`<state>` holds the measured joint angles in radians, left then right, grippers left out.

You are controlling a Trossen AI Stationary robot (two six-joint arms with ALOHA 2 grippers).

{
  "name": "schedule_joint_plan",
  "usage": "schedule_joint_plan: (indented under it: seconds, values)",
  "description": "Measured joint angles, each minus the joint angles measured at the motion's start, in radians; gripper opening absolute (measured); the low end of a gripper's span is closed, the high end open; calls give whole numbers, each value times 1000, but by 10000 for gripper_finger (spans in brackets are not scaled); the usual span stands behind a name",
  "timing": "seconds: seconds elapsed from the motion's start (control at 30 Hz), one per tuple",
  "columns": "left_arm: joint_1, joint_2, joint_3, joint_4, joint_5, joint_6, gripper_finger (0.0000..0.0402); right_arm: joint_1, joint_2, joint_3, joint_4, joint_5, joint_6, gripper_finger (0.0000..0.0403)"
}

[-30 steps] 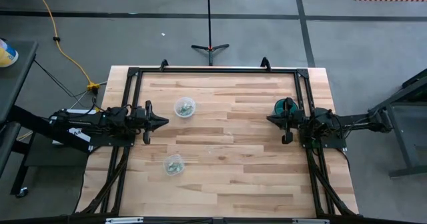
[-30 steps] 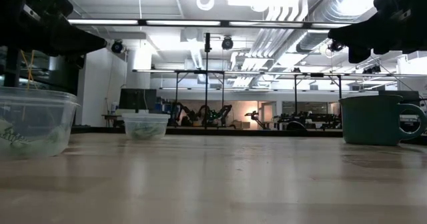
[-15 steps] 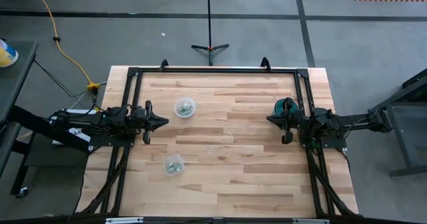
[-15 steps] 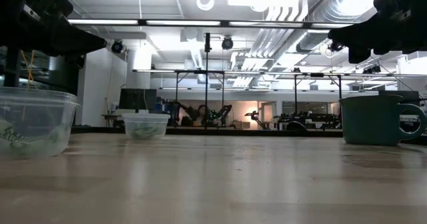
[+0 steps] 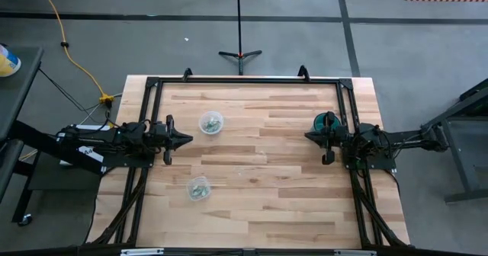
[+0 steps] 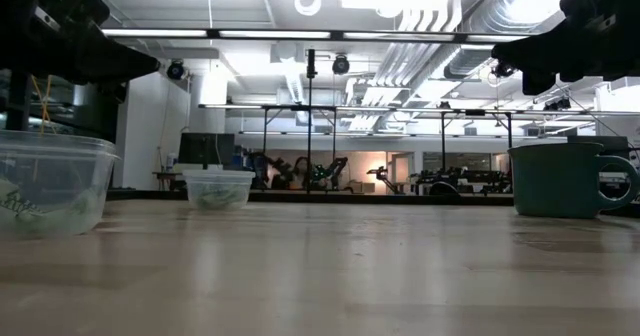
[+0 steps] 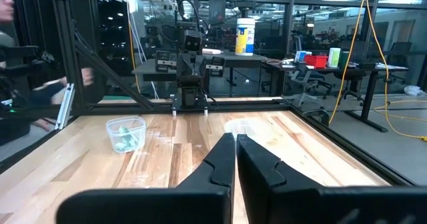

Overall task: Pick and place items into bin
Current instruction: Return to Home Position

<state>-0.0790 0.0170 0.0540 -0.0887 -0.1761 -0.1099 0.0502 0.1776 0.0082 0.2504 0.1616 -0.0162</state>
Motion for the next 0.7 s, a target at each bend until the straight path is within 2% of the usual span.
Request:
schedule_joint_plan:
  seconds: [0.7]
  values:
    - [0, 0, 0, 0, 2, 0, 56, 0, 0, 0, 0, 0, 0, 1]
